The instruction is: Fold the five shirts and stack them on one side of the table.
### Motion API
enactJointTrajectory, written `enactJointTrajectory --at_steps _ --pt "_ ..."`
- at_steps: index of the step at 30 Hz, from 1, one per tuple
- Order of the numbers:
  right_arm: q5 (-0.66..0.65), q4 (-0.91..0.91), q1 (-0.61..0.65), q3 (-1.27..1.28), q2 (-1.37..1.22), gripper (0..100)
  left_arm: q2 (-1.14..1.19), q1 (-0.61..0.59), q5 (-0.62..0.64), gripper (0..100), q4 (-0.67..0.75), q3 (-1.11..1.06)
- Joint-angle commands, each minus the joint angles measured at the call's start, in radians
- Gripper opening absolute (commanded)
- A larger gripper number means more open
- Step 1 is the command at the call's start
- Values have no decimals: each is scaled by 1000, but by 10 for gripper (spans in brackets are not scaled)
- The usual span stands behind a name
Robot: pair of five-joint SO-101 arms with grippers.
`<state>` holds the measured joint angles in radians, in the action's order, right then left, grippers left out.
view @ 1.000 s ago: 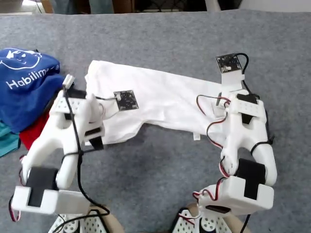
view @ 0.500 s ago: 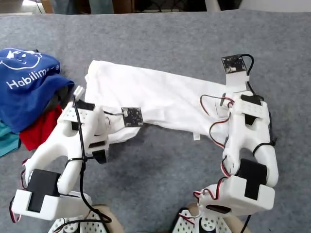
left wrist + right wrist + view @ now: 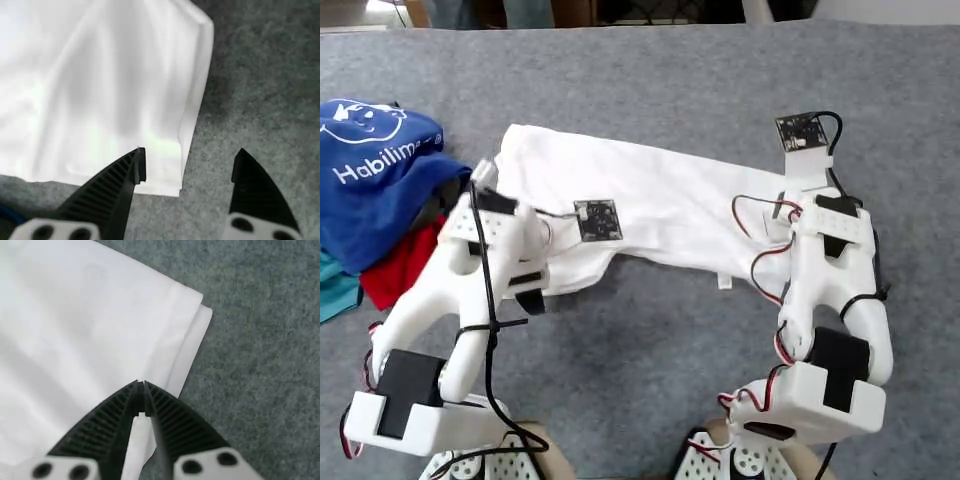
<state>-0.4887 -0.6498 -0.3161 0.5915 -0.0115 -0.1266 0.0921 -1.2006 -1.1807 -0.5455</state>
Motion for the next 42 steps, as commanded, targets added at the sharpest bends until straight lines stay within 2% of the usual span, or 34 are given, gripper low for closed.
enactJointTrajectory --at_steps 1,4,11,14,24,29,33,35,40,42 --pt "6 11 -14 -15 13 18 -43 4 -51 257 -230 189" --pt "6 11 -14 -15 13 18 -40 10 -23 256 -233 223" --pt "6 11 -15 -15 13 18 -32 111 58 275 129 -82" --pt "6 11 -15 -15 13 18 -32 145 78 275 212 -177" --pt "6 11 -12 -15 13 18 -37 56 46 273 186 -193" --pt "6 11 -12 -15 13 18 -43 58 44 270 5 -51" --pt "6 11 -11 -15 13 18 -35 59 72 270 -8 38" --pt "6 11 -11 -15 13 18 -31 62 74 270 26 45" --pt "6 11 -14 -15 13 18 5 65 86 274 247 -91" --pt "6 11 -14 -15 13 18 46 65 86 275 261 -108"
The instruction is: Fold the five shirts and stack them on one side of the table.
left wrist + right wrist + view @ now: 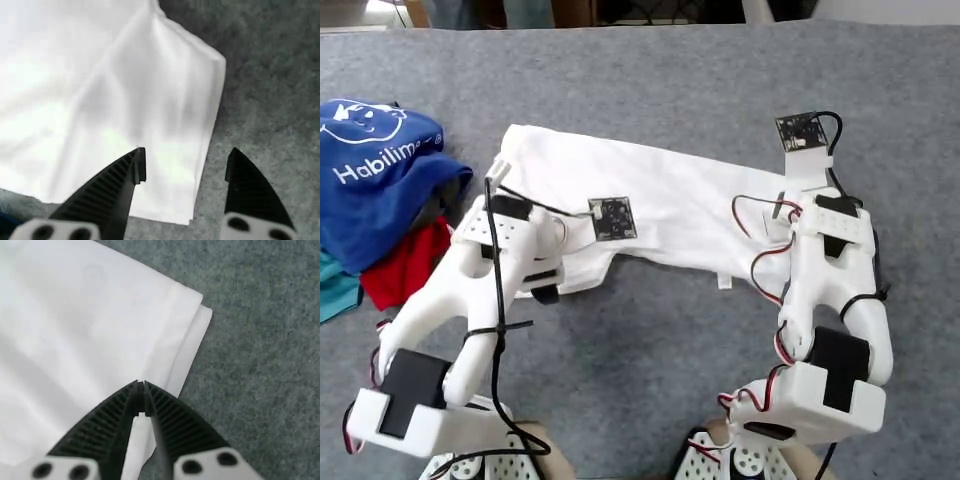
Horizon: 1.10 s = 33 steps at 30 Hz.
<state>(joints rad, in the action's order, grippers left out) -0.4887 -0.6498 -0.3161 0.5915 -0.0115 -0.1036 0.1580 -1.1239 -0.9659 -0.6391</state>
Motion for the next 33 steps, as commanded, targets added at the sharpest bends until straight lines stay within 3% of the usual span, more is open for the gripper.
enactJointTrajectory --at_steps 1,13,24,33 --pt "6 11 -14 -15 13 18 46 -2 9 275 46 -15" --pt "6 14 -11 -15 8 18 31 -10 11 271 -83 48" --pt "6 12 -12 -13 13 18 126 -5 20 270 -34 36" --pt "6 11 -12 -13 13 18 135 -1 127 253 -11 58"
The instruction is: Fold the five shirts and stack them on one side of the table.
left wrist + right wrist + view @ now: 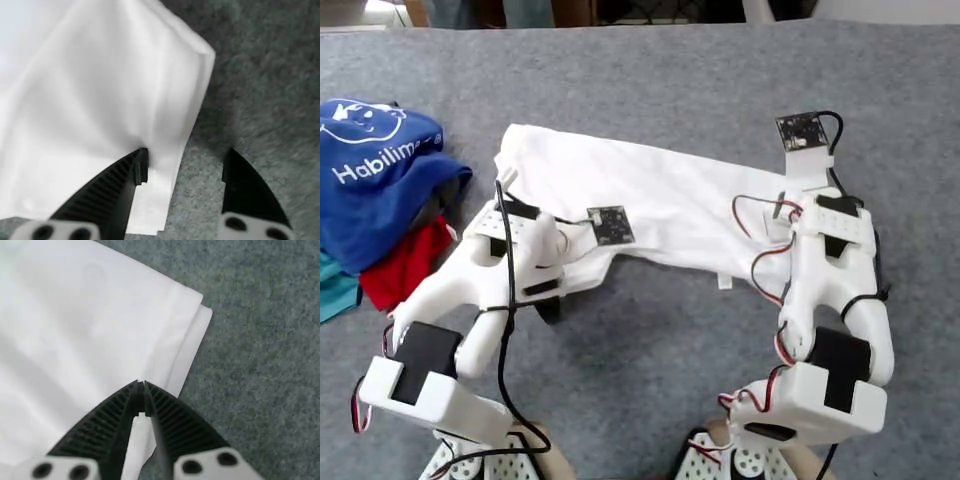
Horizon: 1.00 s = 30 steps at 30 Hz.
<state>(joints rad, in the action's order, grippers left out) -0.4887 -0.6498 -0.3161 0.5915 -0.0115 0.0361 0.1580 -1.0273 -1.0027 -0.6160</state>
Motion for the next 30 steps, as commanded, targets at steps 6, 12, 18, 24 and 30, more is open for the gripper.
enactJointTrajectory --at_steps 6,12,18,24,30 --pt "6 11 -12 -13 13 18 5 -1 51 237 61 25" --pt "6 11 -12 -13 13 18 5 4 46 133 61 24" --pt "6 11 -11 -12 13 18 -5 13 44 127 54 33" --pt "3 11 -9 -12 13 18 -55 39 9 174 -238 165" --pt "3 11 -9 -12 13 18 -78 41 11 187 -279 262"
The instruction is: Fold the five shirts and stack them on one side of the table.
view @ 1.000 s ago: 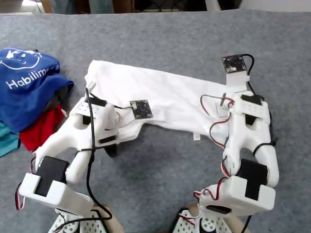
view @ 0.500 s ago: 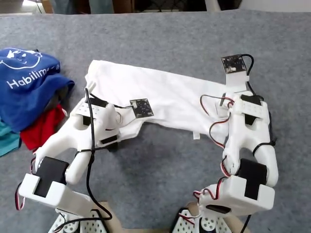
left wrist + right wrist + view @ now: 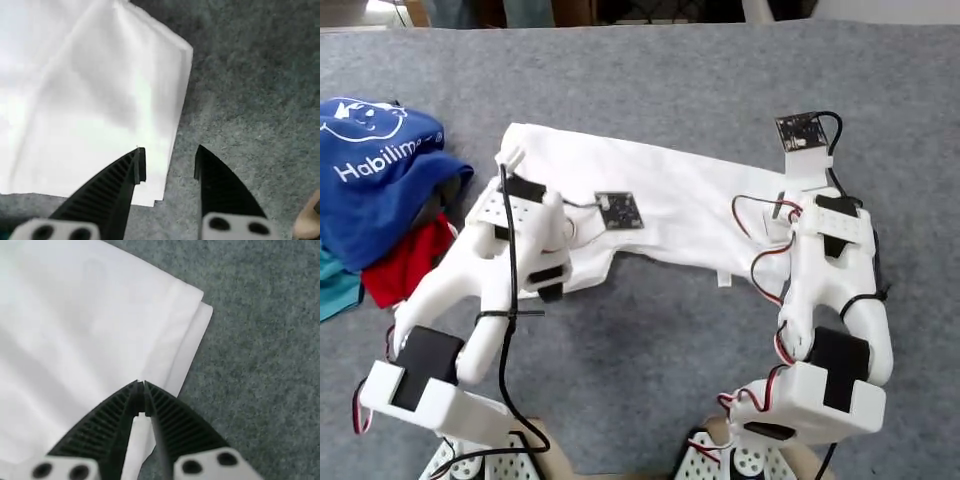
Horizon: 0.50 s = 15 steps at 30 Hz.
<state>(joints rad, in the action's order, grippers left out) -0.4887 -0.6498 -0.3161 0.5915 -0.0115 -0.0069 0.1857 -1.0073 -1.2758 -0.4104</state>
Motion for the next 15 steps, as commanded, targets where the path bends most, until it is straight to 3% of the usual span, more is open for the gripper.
enactJointTrajectory --at_steps 1,15 --pt "3 11 -9 -12 13 18 -28 15 -8 187 11 47" --pt "3 11 -12 -12 13 18 68 13 -12 184 244 -130"
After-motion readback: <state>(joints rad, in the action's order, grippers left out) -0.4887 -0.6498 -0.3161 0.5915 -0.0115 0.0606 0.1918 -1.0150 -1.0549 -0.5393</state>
